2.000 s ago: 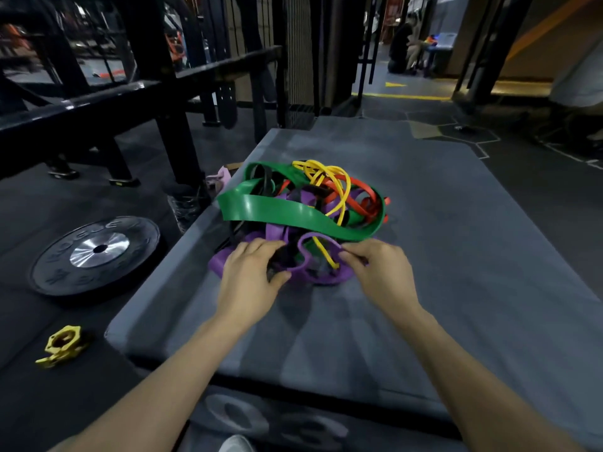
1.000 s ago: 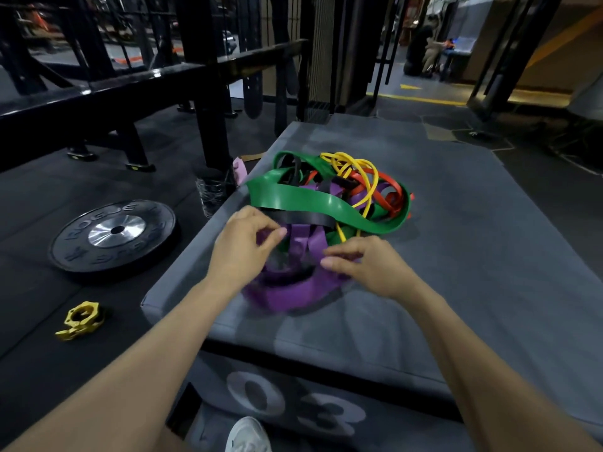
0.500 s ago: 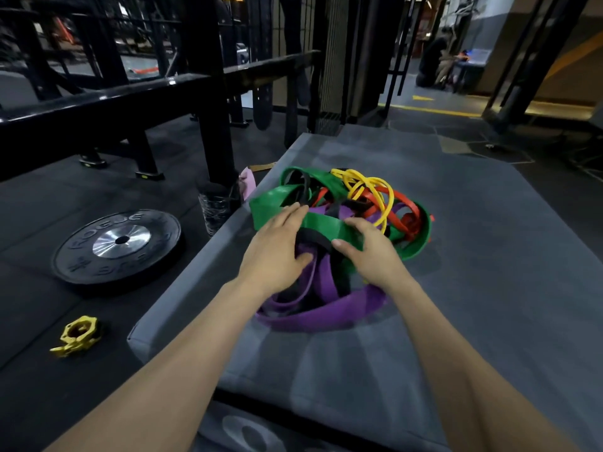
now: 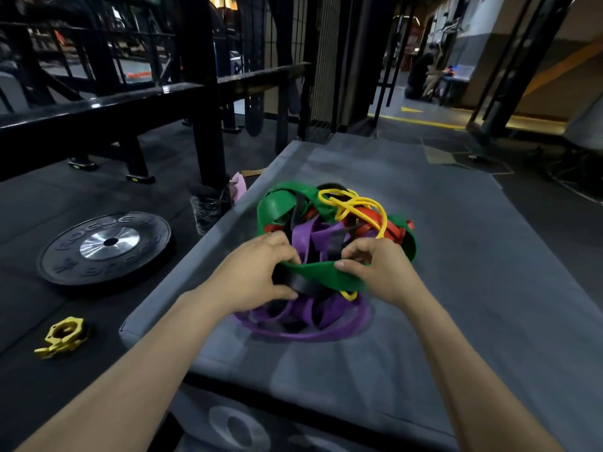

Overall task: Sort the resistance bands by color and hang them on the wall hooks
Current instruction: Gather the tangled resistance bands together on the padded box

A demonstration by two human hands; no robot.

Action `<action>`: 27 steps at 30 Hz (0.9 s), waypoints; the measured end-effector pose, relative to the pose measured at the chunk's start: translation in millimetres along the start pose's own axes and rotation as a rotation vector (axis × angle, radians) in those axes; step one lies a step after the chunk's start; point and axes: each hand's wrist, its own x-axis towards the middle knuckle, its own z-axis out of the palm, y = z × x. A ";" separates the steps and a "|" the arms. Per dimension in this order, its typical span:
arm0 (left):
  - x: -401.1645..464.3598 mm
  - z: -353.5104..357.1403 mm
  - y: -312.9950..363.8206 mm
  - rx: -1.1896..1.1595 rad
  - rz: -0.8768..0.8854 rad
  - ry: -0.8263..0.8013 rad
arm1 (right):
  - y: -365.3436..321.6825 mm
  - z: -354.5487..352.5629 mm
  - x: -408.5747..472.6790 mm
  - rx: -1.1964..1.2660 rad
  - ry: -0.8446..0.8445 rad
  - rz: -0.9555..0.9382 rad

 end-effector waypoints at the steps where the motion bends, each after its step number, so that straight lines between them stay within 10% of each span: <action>1: -4.3 -1.6 0.0 -0.022 0.003 -0.013 | -2.2 -1.6 -3.3 0.002 0.006 0.002; 7: -15.5 -9.2 1.1 -0.063 -0.002 -0.044 | -16.9 0.2 -3.0 -0.169 0.387 -0.160; 14: -14.0 -8.5 -0.6 0.022 0.026 -0.004 | -31.0 27.3 35.3 -0.390 -0.205 -0.234; 23: -7.9 -5.4 -10.9 0.028 -0.114 0.272 | -19.8 14.0 -1.3 0.038 -0.236 -0.153; 27: -8.8 -4.9 -10.9 0.018 -0.046 0.100 | -16.4 8.5 -8.9 -0.068 -0.187 -0.236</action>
